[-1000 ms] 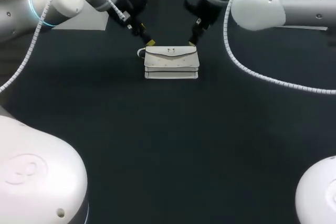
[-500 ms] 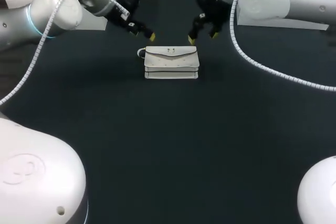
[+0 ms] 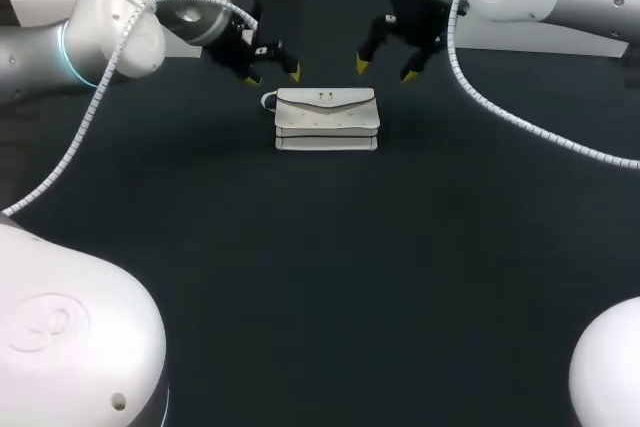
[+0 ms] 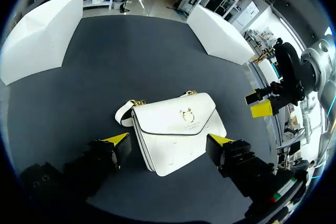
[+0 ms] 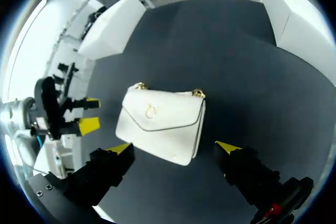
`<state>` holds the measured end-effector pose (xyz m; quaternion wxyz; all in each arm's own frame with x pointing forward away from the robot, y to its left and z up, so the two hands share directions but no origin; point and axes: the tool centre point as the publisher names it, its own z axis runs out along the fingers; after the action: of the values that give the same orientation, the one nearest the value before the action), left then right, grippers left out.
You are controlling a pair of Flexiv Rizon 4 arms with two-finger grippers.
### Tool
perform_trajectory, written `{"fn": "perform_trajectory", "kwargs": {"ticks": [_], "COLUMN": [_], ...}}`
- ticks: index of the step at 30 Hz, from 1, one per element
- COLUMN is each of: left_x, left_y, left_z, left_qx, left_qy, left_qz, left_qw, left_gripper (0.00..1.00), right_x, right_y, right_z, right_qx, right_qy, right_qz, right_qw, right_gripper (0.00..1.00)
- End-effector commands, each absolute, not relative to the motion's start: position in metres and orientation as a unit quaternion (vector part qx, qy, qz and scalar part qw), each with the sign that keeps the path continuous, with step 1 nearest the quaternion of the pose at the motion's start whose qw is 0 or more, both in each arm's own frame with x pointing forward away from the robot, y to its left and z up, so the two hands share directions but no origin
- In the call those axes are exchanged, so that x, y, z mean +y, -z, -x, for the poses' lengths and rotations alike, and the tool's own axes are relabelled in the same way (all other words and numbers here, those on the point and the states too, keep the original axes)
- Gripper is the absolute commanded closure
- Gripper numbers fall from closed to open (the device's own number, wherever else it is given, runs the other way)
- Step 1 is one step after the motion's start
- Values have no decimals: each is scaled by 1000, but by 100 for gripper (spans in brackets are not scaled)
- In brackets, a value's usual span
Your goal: Pick up the bag, open it, inspect its contents, close it, and place it on the opposite side
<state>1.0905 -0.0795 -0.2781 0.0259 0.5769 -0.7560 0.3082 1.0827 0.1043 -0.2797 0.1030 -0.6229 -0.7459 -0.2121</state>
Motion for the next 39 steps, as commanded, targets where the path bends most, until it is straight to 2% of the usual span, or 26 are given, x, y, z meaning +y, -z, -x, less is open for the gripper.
{"fn": "perform_trajectory", "kwargs": {"ticks": [1, 10, 18, 39], "left_x": [-73, -71, -70, -83], "left_y": [285, 296, 306, 338], "left_z": [-1110, -1106, -1097, -1107], "left_qx": [-728, -687, -649, -574], "left_qy": [-331, -353, -366, -392], "left_qz": [-584, -605, -636, -671], "left_qw": [142, 196, 203, 257], "left_gripper": [0, 0, 0, 0], "right_x": [100, 101, 105, 114], "right_y": [286, 310, 333, 354], "right_z": [-1089, -1093, -1101, -1120], "right_qx": [-736, -686, -651, -598], "right_qy": [230, 259, 287, 338], "right_qz": [625, 659, 660, 644], "right_qw": [119, 168, 240, 338], "right_gripper": [0, 0, 0, 0]}}
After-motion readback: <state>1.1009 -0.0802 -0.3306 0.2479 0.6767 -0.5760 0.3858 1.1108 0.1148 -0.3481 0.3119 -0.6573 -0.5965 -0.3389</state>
